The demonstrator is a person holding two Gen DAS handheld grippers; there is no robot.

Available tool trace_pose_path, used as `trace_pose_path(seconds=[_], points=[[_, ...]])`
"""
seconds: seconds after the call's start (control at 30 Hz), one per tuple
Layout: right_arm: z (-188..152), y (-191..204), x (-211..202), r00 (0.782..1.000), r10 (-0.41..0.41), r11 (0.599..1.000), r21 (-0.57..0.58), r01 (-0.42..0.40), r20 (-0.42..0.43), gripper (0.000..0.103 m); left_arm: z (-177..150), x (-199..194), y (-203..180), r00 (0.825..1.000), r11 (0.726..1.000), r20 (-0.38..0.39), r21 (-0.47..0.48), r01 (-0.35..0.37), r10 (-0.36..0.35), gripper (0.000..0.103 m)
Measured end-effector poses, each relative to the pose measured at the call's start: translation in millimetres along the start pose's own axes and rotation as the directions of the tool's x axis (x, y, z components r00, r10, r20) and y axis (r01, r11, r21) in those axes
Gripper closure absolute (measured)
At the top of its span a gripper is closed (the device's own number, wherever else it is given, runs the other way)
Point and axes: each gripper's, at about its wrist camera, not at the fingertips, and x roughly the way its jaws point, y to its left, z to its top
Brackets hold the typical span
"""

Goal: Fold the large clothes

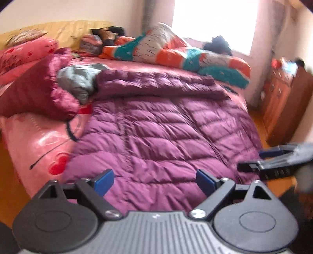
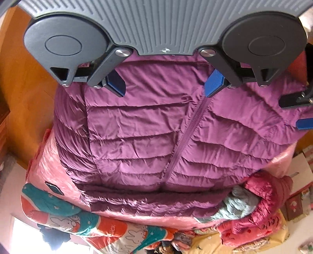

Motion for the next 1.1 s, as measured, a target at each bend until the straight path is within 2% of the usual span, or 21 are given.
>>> trace_pose_path(seconds=[0.13, 0.33, 0.47, 0.57, 0.77, 0.93, 1.03, 1.1], points=[[-1, -5, -11, 0.999, 0.023, 0.999, 0.024, -0.023, 0.033, 0.000, 10, -4, 31, 0.999, 0.995, 0.032, -0.096, -0.032, 0.035, 0.012], [2, -33, -18, 0.997, 0.023, 0.994, 0.103, -0.031, 0.073, 0.000, 21, 11, 79, 0.999, 0.980, 0.004, -0.196, -0.038, 0.039, 0.012], [1, -67, -21, 0.995, 0.014, 0.976, 0.217, -0.036, 0.102, 0.000, 22, 20, 99, 0.999, 0.973, -0.012, -0.228, -0.040, 0.038, 0.012], [-1, -99, -24, 0.993, 0.012, 0.948, 0.315, -0.049, 0.119, 0.000, 21, 26, 109, 0.999, 0.963, -0.036, -0.268, 0.000, -0.010, 0.012], [-15, -161, -24, 0.992, 0.013, 0.914, 0.401, -0.062, 0.125, 0.000, 16, 41, 109, 0.993, 0.965, -0.109, -0.262, 0.020, -0.050, 0.014], [-31, -208, -12, 0.993, 0.074, 0.889, 0.446, -0.109, 0.096, 0.000, 13, 51, 103, 0.982, 0.963, -0.154, -0.262, 0.068, -0.111, 0.015], [-39, -232, -2, 0.991, 0.093, 0.869, 0.478, -0.127, 0.094, 0.000, 10, 55, 96, 0.978, 0.970, -0.172, -0.231, 0.077, -0.119, 0.015], [-44, -248, 9, 0.987, 0.134, 0.850, 0.502, -0.161, 0.089, 0.000, 10, 57, 94, 0.976, 0.969, -0.174, -0.231, 0.085, -0.127, 0.015]])
